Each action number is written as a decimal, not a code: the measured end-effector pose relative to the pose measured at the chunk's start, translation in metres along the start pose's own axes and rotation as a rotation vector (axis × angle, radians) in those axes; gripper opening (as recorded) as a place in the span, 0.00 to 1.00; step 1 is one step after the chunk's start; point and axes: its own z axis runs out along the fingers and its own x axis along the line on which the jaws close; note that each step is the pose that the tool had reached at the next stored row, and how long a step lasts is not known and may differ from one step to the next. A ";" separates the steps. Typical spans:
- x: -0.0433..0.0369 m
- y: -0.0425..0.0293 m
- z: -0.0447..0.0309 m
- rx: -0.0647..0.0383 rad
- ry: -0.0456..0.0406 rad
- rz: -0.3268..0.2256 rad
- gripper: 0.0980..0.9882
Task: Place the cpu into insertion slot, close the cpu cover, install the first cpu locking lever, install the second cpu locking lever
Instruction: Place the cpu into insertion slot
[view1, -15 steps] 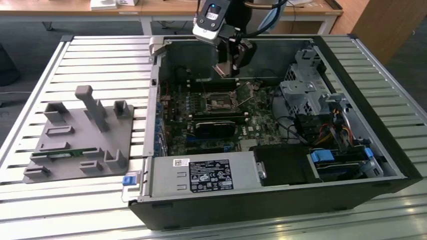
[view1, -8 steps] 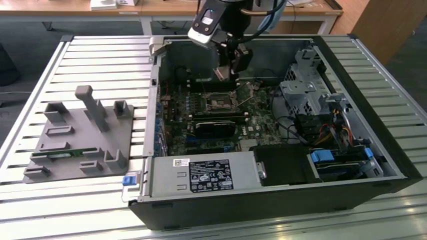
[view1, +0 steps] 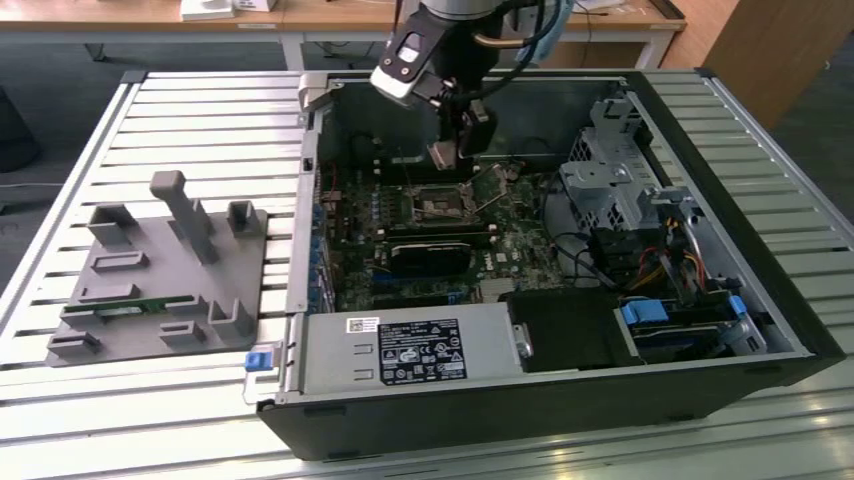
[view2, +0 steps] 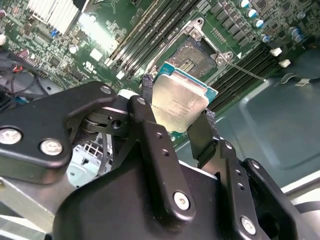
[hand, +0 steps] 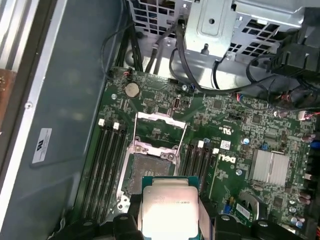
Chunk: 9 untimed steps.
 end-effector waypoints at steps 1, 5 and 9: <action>0.0002 -0.0001 0.0018 0.001 -0.0003 0.004 0.49; 0.0003 -0.0007 0.0088 0.001 -0.0023 0.018 0.49; 0.0004 -0.0012 0.0146 0.001 -0.0099 0.025 0.49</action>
